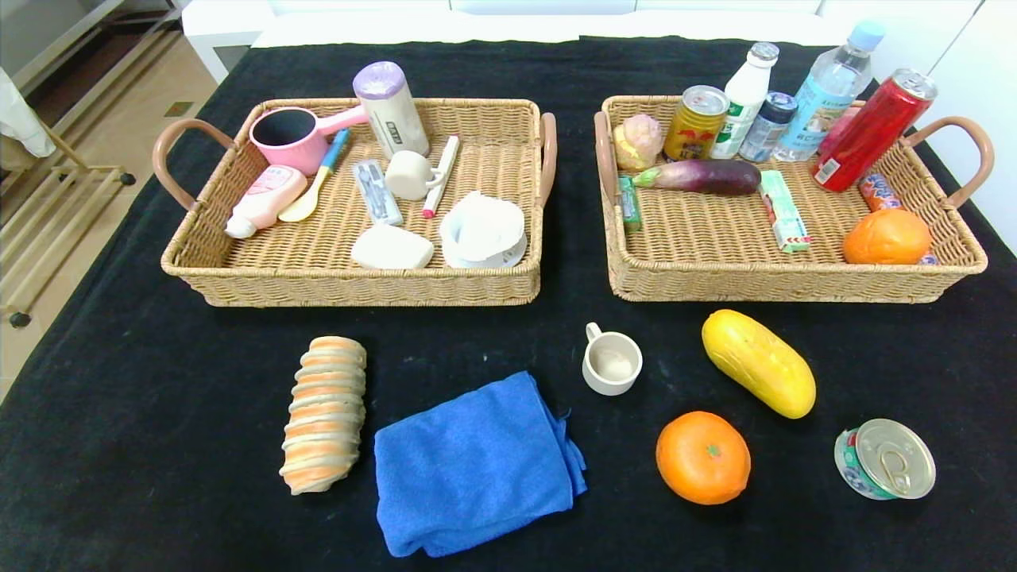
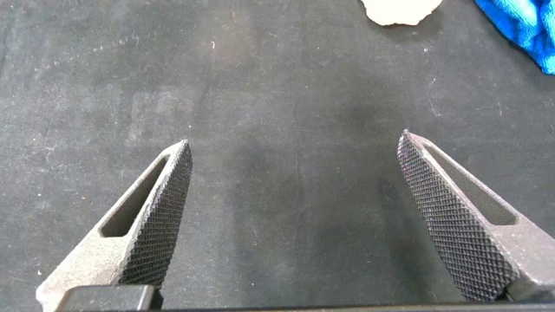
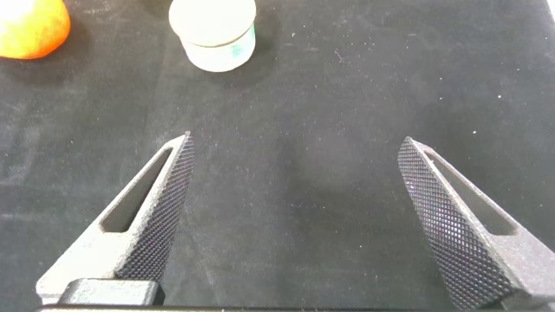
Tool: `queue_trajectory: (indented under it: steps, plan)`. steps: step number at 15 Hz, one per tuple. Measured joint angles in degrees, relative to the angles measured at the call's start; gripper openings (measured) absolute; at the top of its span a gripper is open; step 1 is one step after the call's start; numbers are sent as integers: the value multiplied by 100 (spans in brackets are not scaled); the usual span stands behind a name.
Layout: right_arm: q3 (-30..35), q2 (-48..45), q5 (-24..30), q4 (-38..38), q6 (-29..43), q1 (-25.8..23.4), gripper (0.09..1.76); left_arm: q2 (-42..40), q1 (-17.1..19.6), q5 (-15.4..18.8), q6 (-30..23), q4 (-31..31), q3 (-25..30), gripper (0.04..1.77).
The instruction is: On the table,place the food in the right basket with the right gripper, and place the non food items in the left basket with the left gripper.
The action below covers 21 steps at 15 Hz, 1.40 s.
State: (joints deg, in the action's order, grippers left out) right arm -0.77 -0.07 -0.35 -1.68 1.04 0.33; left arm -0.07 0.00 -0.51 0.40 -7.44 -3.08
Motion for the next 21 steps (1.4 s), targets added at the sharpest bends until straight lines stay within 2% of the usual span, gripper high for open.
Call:
queue_trajectory:
  steps: [3,5,7,9,11,14,16,17,19,21]
  plan:
    - [0,0,-55,94,94,0,171,0,-5,41,28,116,-61,172]
    - [-280,12,95,158,293,0,171,2,-5,483,-30,315,-330,172]
    - [-564,111,602,189,362,0,171,101,-7,1054,-40,402,-608,172]
    - [-840,329,777,184,297,9,171,384,-10,1531,-54,479,-898,172]
    - [-1083,681,1069,179,155,27,171,867,-52,1966,-51,759,-1133,172]
    - [-1557,1463,1595,187,-40,44,171,1909,-173,2360,-33,1647,-1369,172]
    - [-1919,2093,1931,187,-115,51,171,2672,-496,2489,-13,2355,-1475,172]
    - [-2059,2369,2008,187,-155,51,171,3044,-855,2528,1,2631,-1557,172]
    - [-2453,2972,2097,199,-288,167,171,3717,-1590,2545,26,2893,-1802,172]
    - [-2842,3446,2080,204,-312,578,171,4329,-2127,2545,157,3001,-2066,172]
